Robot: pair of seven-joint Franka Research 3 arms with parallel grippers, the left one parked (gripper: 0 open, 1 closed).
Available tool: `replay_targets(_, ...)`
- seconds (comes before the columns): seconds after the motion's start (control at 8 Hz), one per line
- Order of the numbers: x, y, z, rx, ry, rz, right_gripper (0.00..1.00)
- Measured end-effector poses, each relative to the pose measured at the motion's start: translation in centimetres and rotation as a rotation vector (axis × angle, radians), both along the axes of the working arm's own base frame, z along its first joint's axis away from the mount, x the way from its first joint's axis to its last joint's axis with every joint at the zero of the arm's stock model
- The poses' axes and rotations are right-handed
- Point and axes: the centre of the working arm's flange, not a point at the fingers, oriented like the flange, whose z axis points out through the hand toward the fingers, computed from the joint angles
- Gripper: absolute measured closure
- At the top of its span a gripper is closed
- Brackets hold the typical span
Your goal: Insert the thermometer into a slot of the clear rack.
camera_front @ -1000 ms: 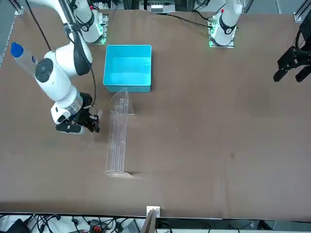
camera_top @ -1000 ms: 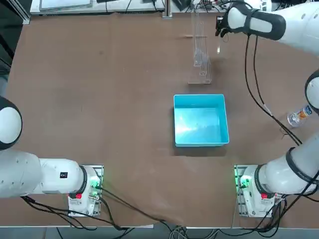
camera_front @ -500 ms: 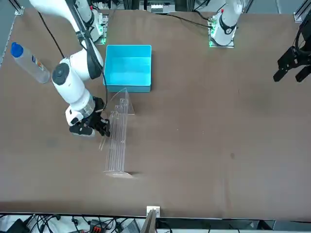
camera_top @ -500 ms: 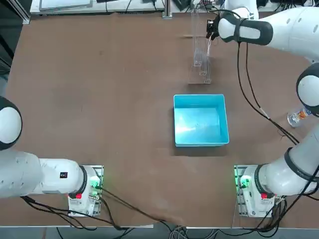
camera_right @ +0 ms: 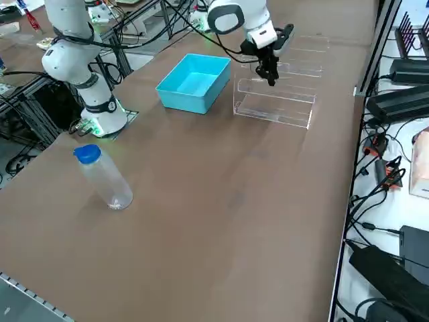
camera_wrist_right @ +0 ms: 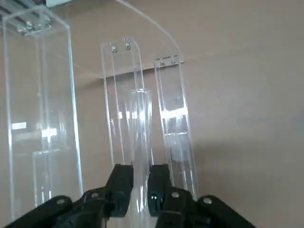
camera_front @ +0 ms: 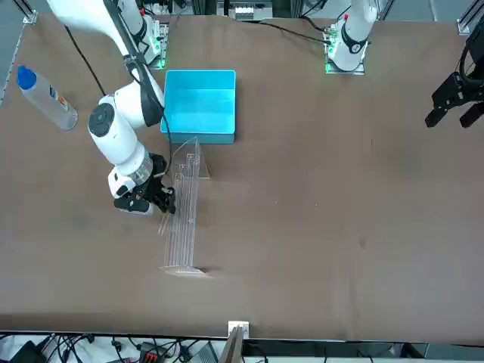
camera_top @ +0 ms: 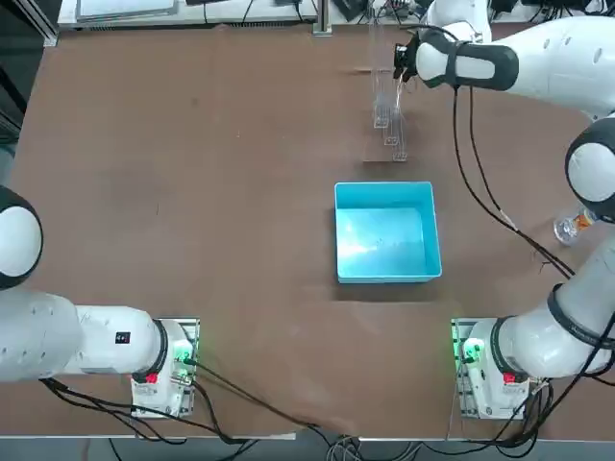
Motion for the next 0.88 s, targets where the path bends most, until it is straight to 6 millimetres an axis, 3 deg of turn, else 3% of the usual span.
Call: replay_targets(0.88,-0.3,0.9,-1.8,-0.003,0.022,0.015,0.76)
